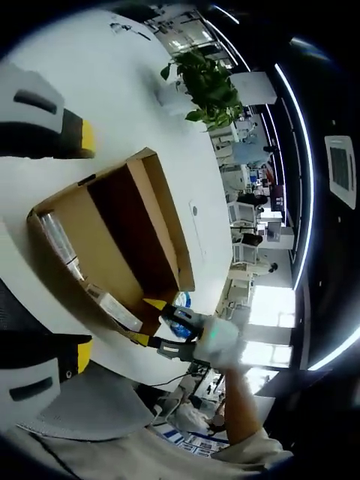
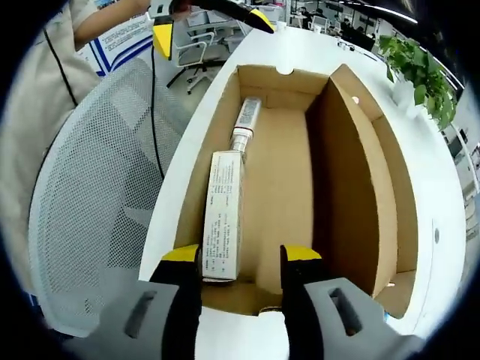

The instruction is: Operate the shoe box by opening the lid, removing the specified soft item, and placing it in the target area until the item is outside and the box remains undamaged.

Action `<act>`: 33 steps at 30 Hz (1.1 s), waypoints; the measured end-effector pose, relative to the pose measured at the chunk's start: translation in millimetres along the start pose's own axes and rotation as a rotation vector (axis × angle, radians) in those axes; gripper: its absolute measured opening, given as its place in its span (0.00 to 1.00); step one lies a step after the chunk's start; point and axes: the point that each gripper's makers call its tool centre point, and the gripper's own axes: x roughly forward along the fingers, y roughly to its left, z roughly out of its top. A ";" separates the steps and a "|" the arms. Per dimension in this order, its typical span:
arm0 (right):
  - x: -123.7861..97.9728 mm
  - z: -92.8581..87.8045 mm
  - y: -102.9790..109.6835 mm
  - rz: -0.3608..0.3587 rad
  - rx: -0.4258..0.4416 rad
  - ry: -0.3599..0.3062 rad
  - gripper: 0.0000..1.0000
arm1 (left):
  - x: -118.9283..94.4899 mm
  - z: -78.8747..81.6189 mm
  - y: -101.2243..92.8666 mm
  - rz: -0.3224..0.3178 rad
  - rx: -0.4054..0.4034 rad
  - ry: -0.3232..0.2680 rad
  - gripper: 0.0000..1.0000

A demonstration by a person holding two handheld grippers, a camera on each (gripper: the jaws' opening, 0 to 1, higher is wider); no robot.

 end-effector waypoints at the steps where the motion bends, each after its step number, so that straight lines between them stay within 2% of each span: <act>1: 0.3 0.3 0.7 0.000 0.000 -0.001 0.31 | -0.1 -0.2 -0.2 0.001 0.000 0.000 0.99; 3: 1.2 0.6 1.4 -0.003 0.002 -0.002 0.24 | -0.4 -0.4 -0.5 0.000 -0.002 -0.002 0.99; 5: 3.3 -1.1 -3.3 -0.040 0.000 0.007 0.18 | -0.7 -0.8 -0.4 0.001 -0.003 -0.003 0.99; 20: 6.4 1.2 0.2 -0.042 0.021 -0.021 0.16 | -2.7 -5.5 -2.9 0.004 -0.004 -0.002 0.98; 24: 3.2 6.0 1.1 -0.039 0.071 -0.033 0.15 | -3.1 -6.2 -3.3 0.005 -0.003 -0.002 0.98; 33: -8.5 13.6 0.6 -0.058 0.057 -0.060 0.15 | -3.6 -5.1 -4.2 0.007 0.000 -0.002 0.98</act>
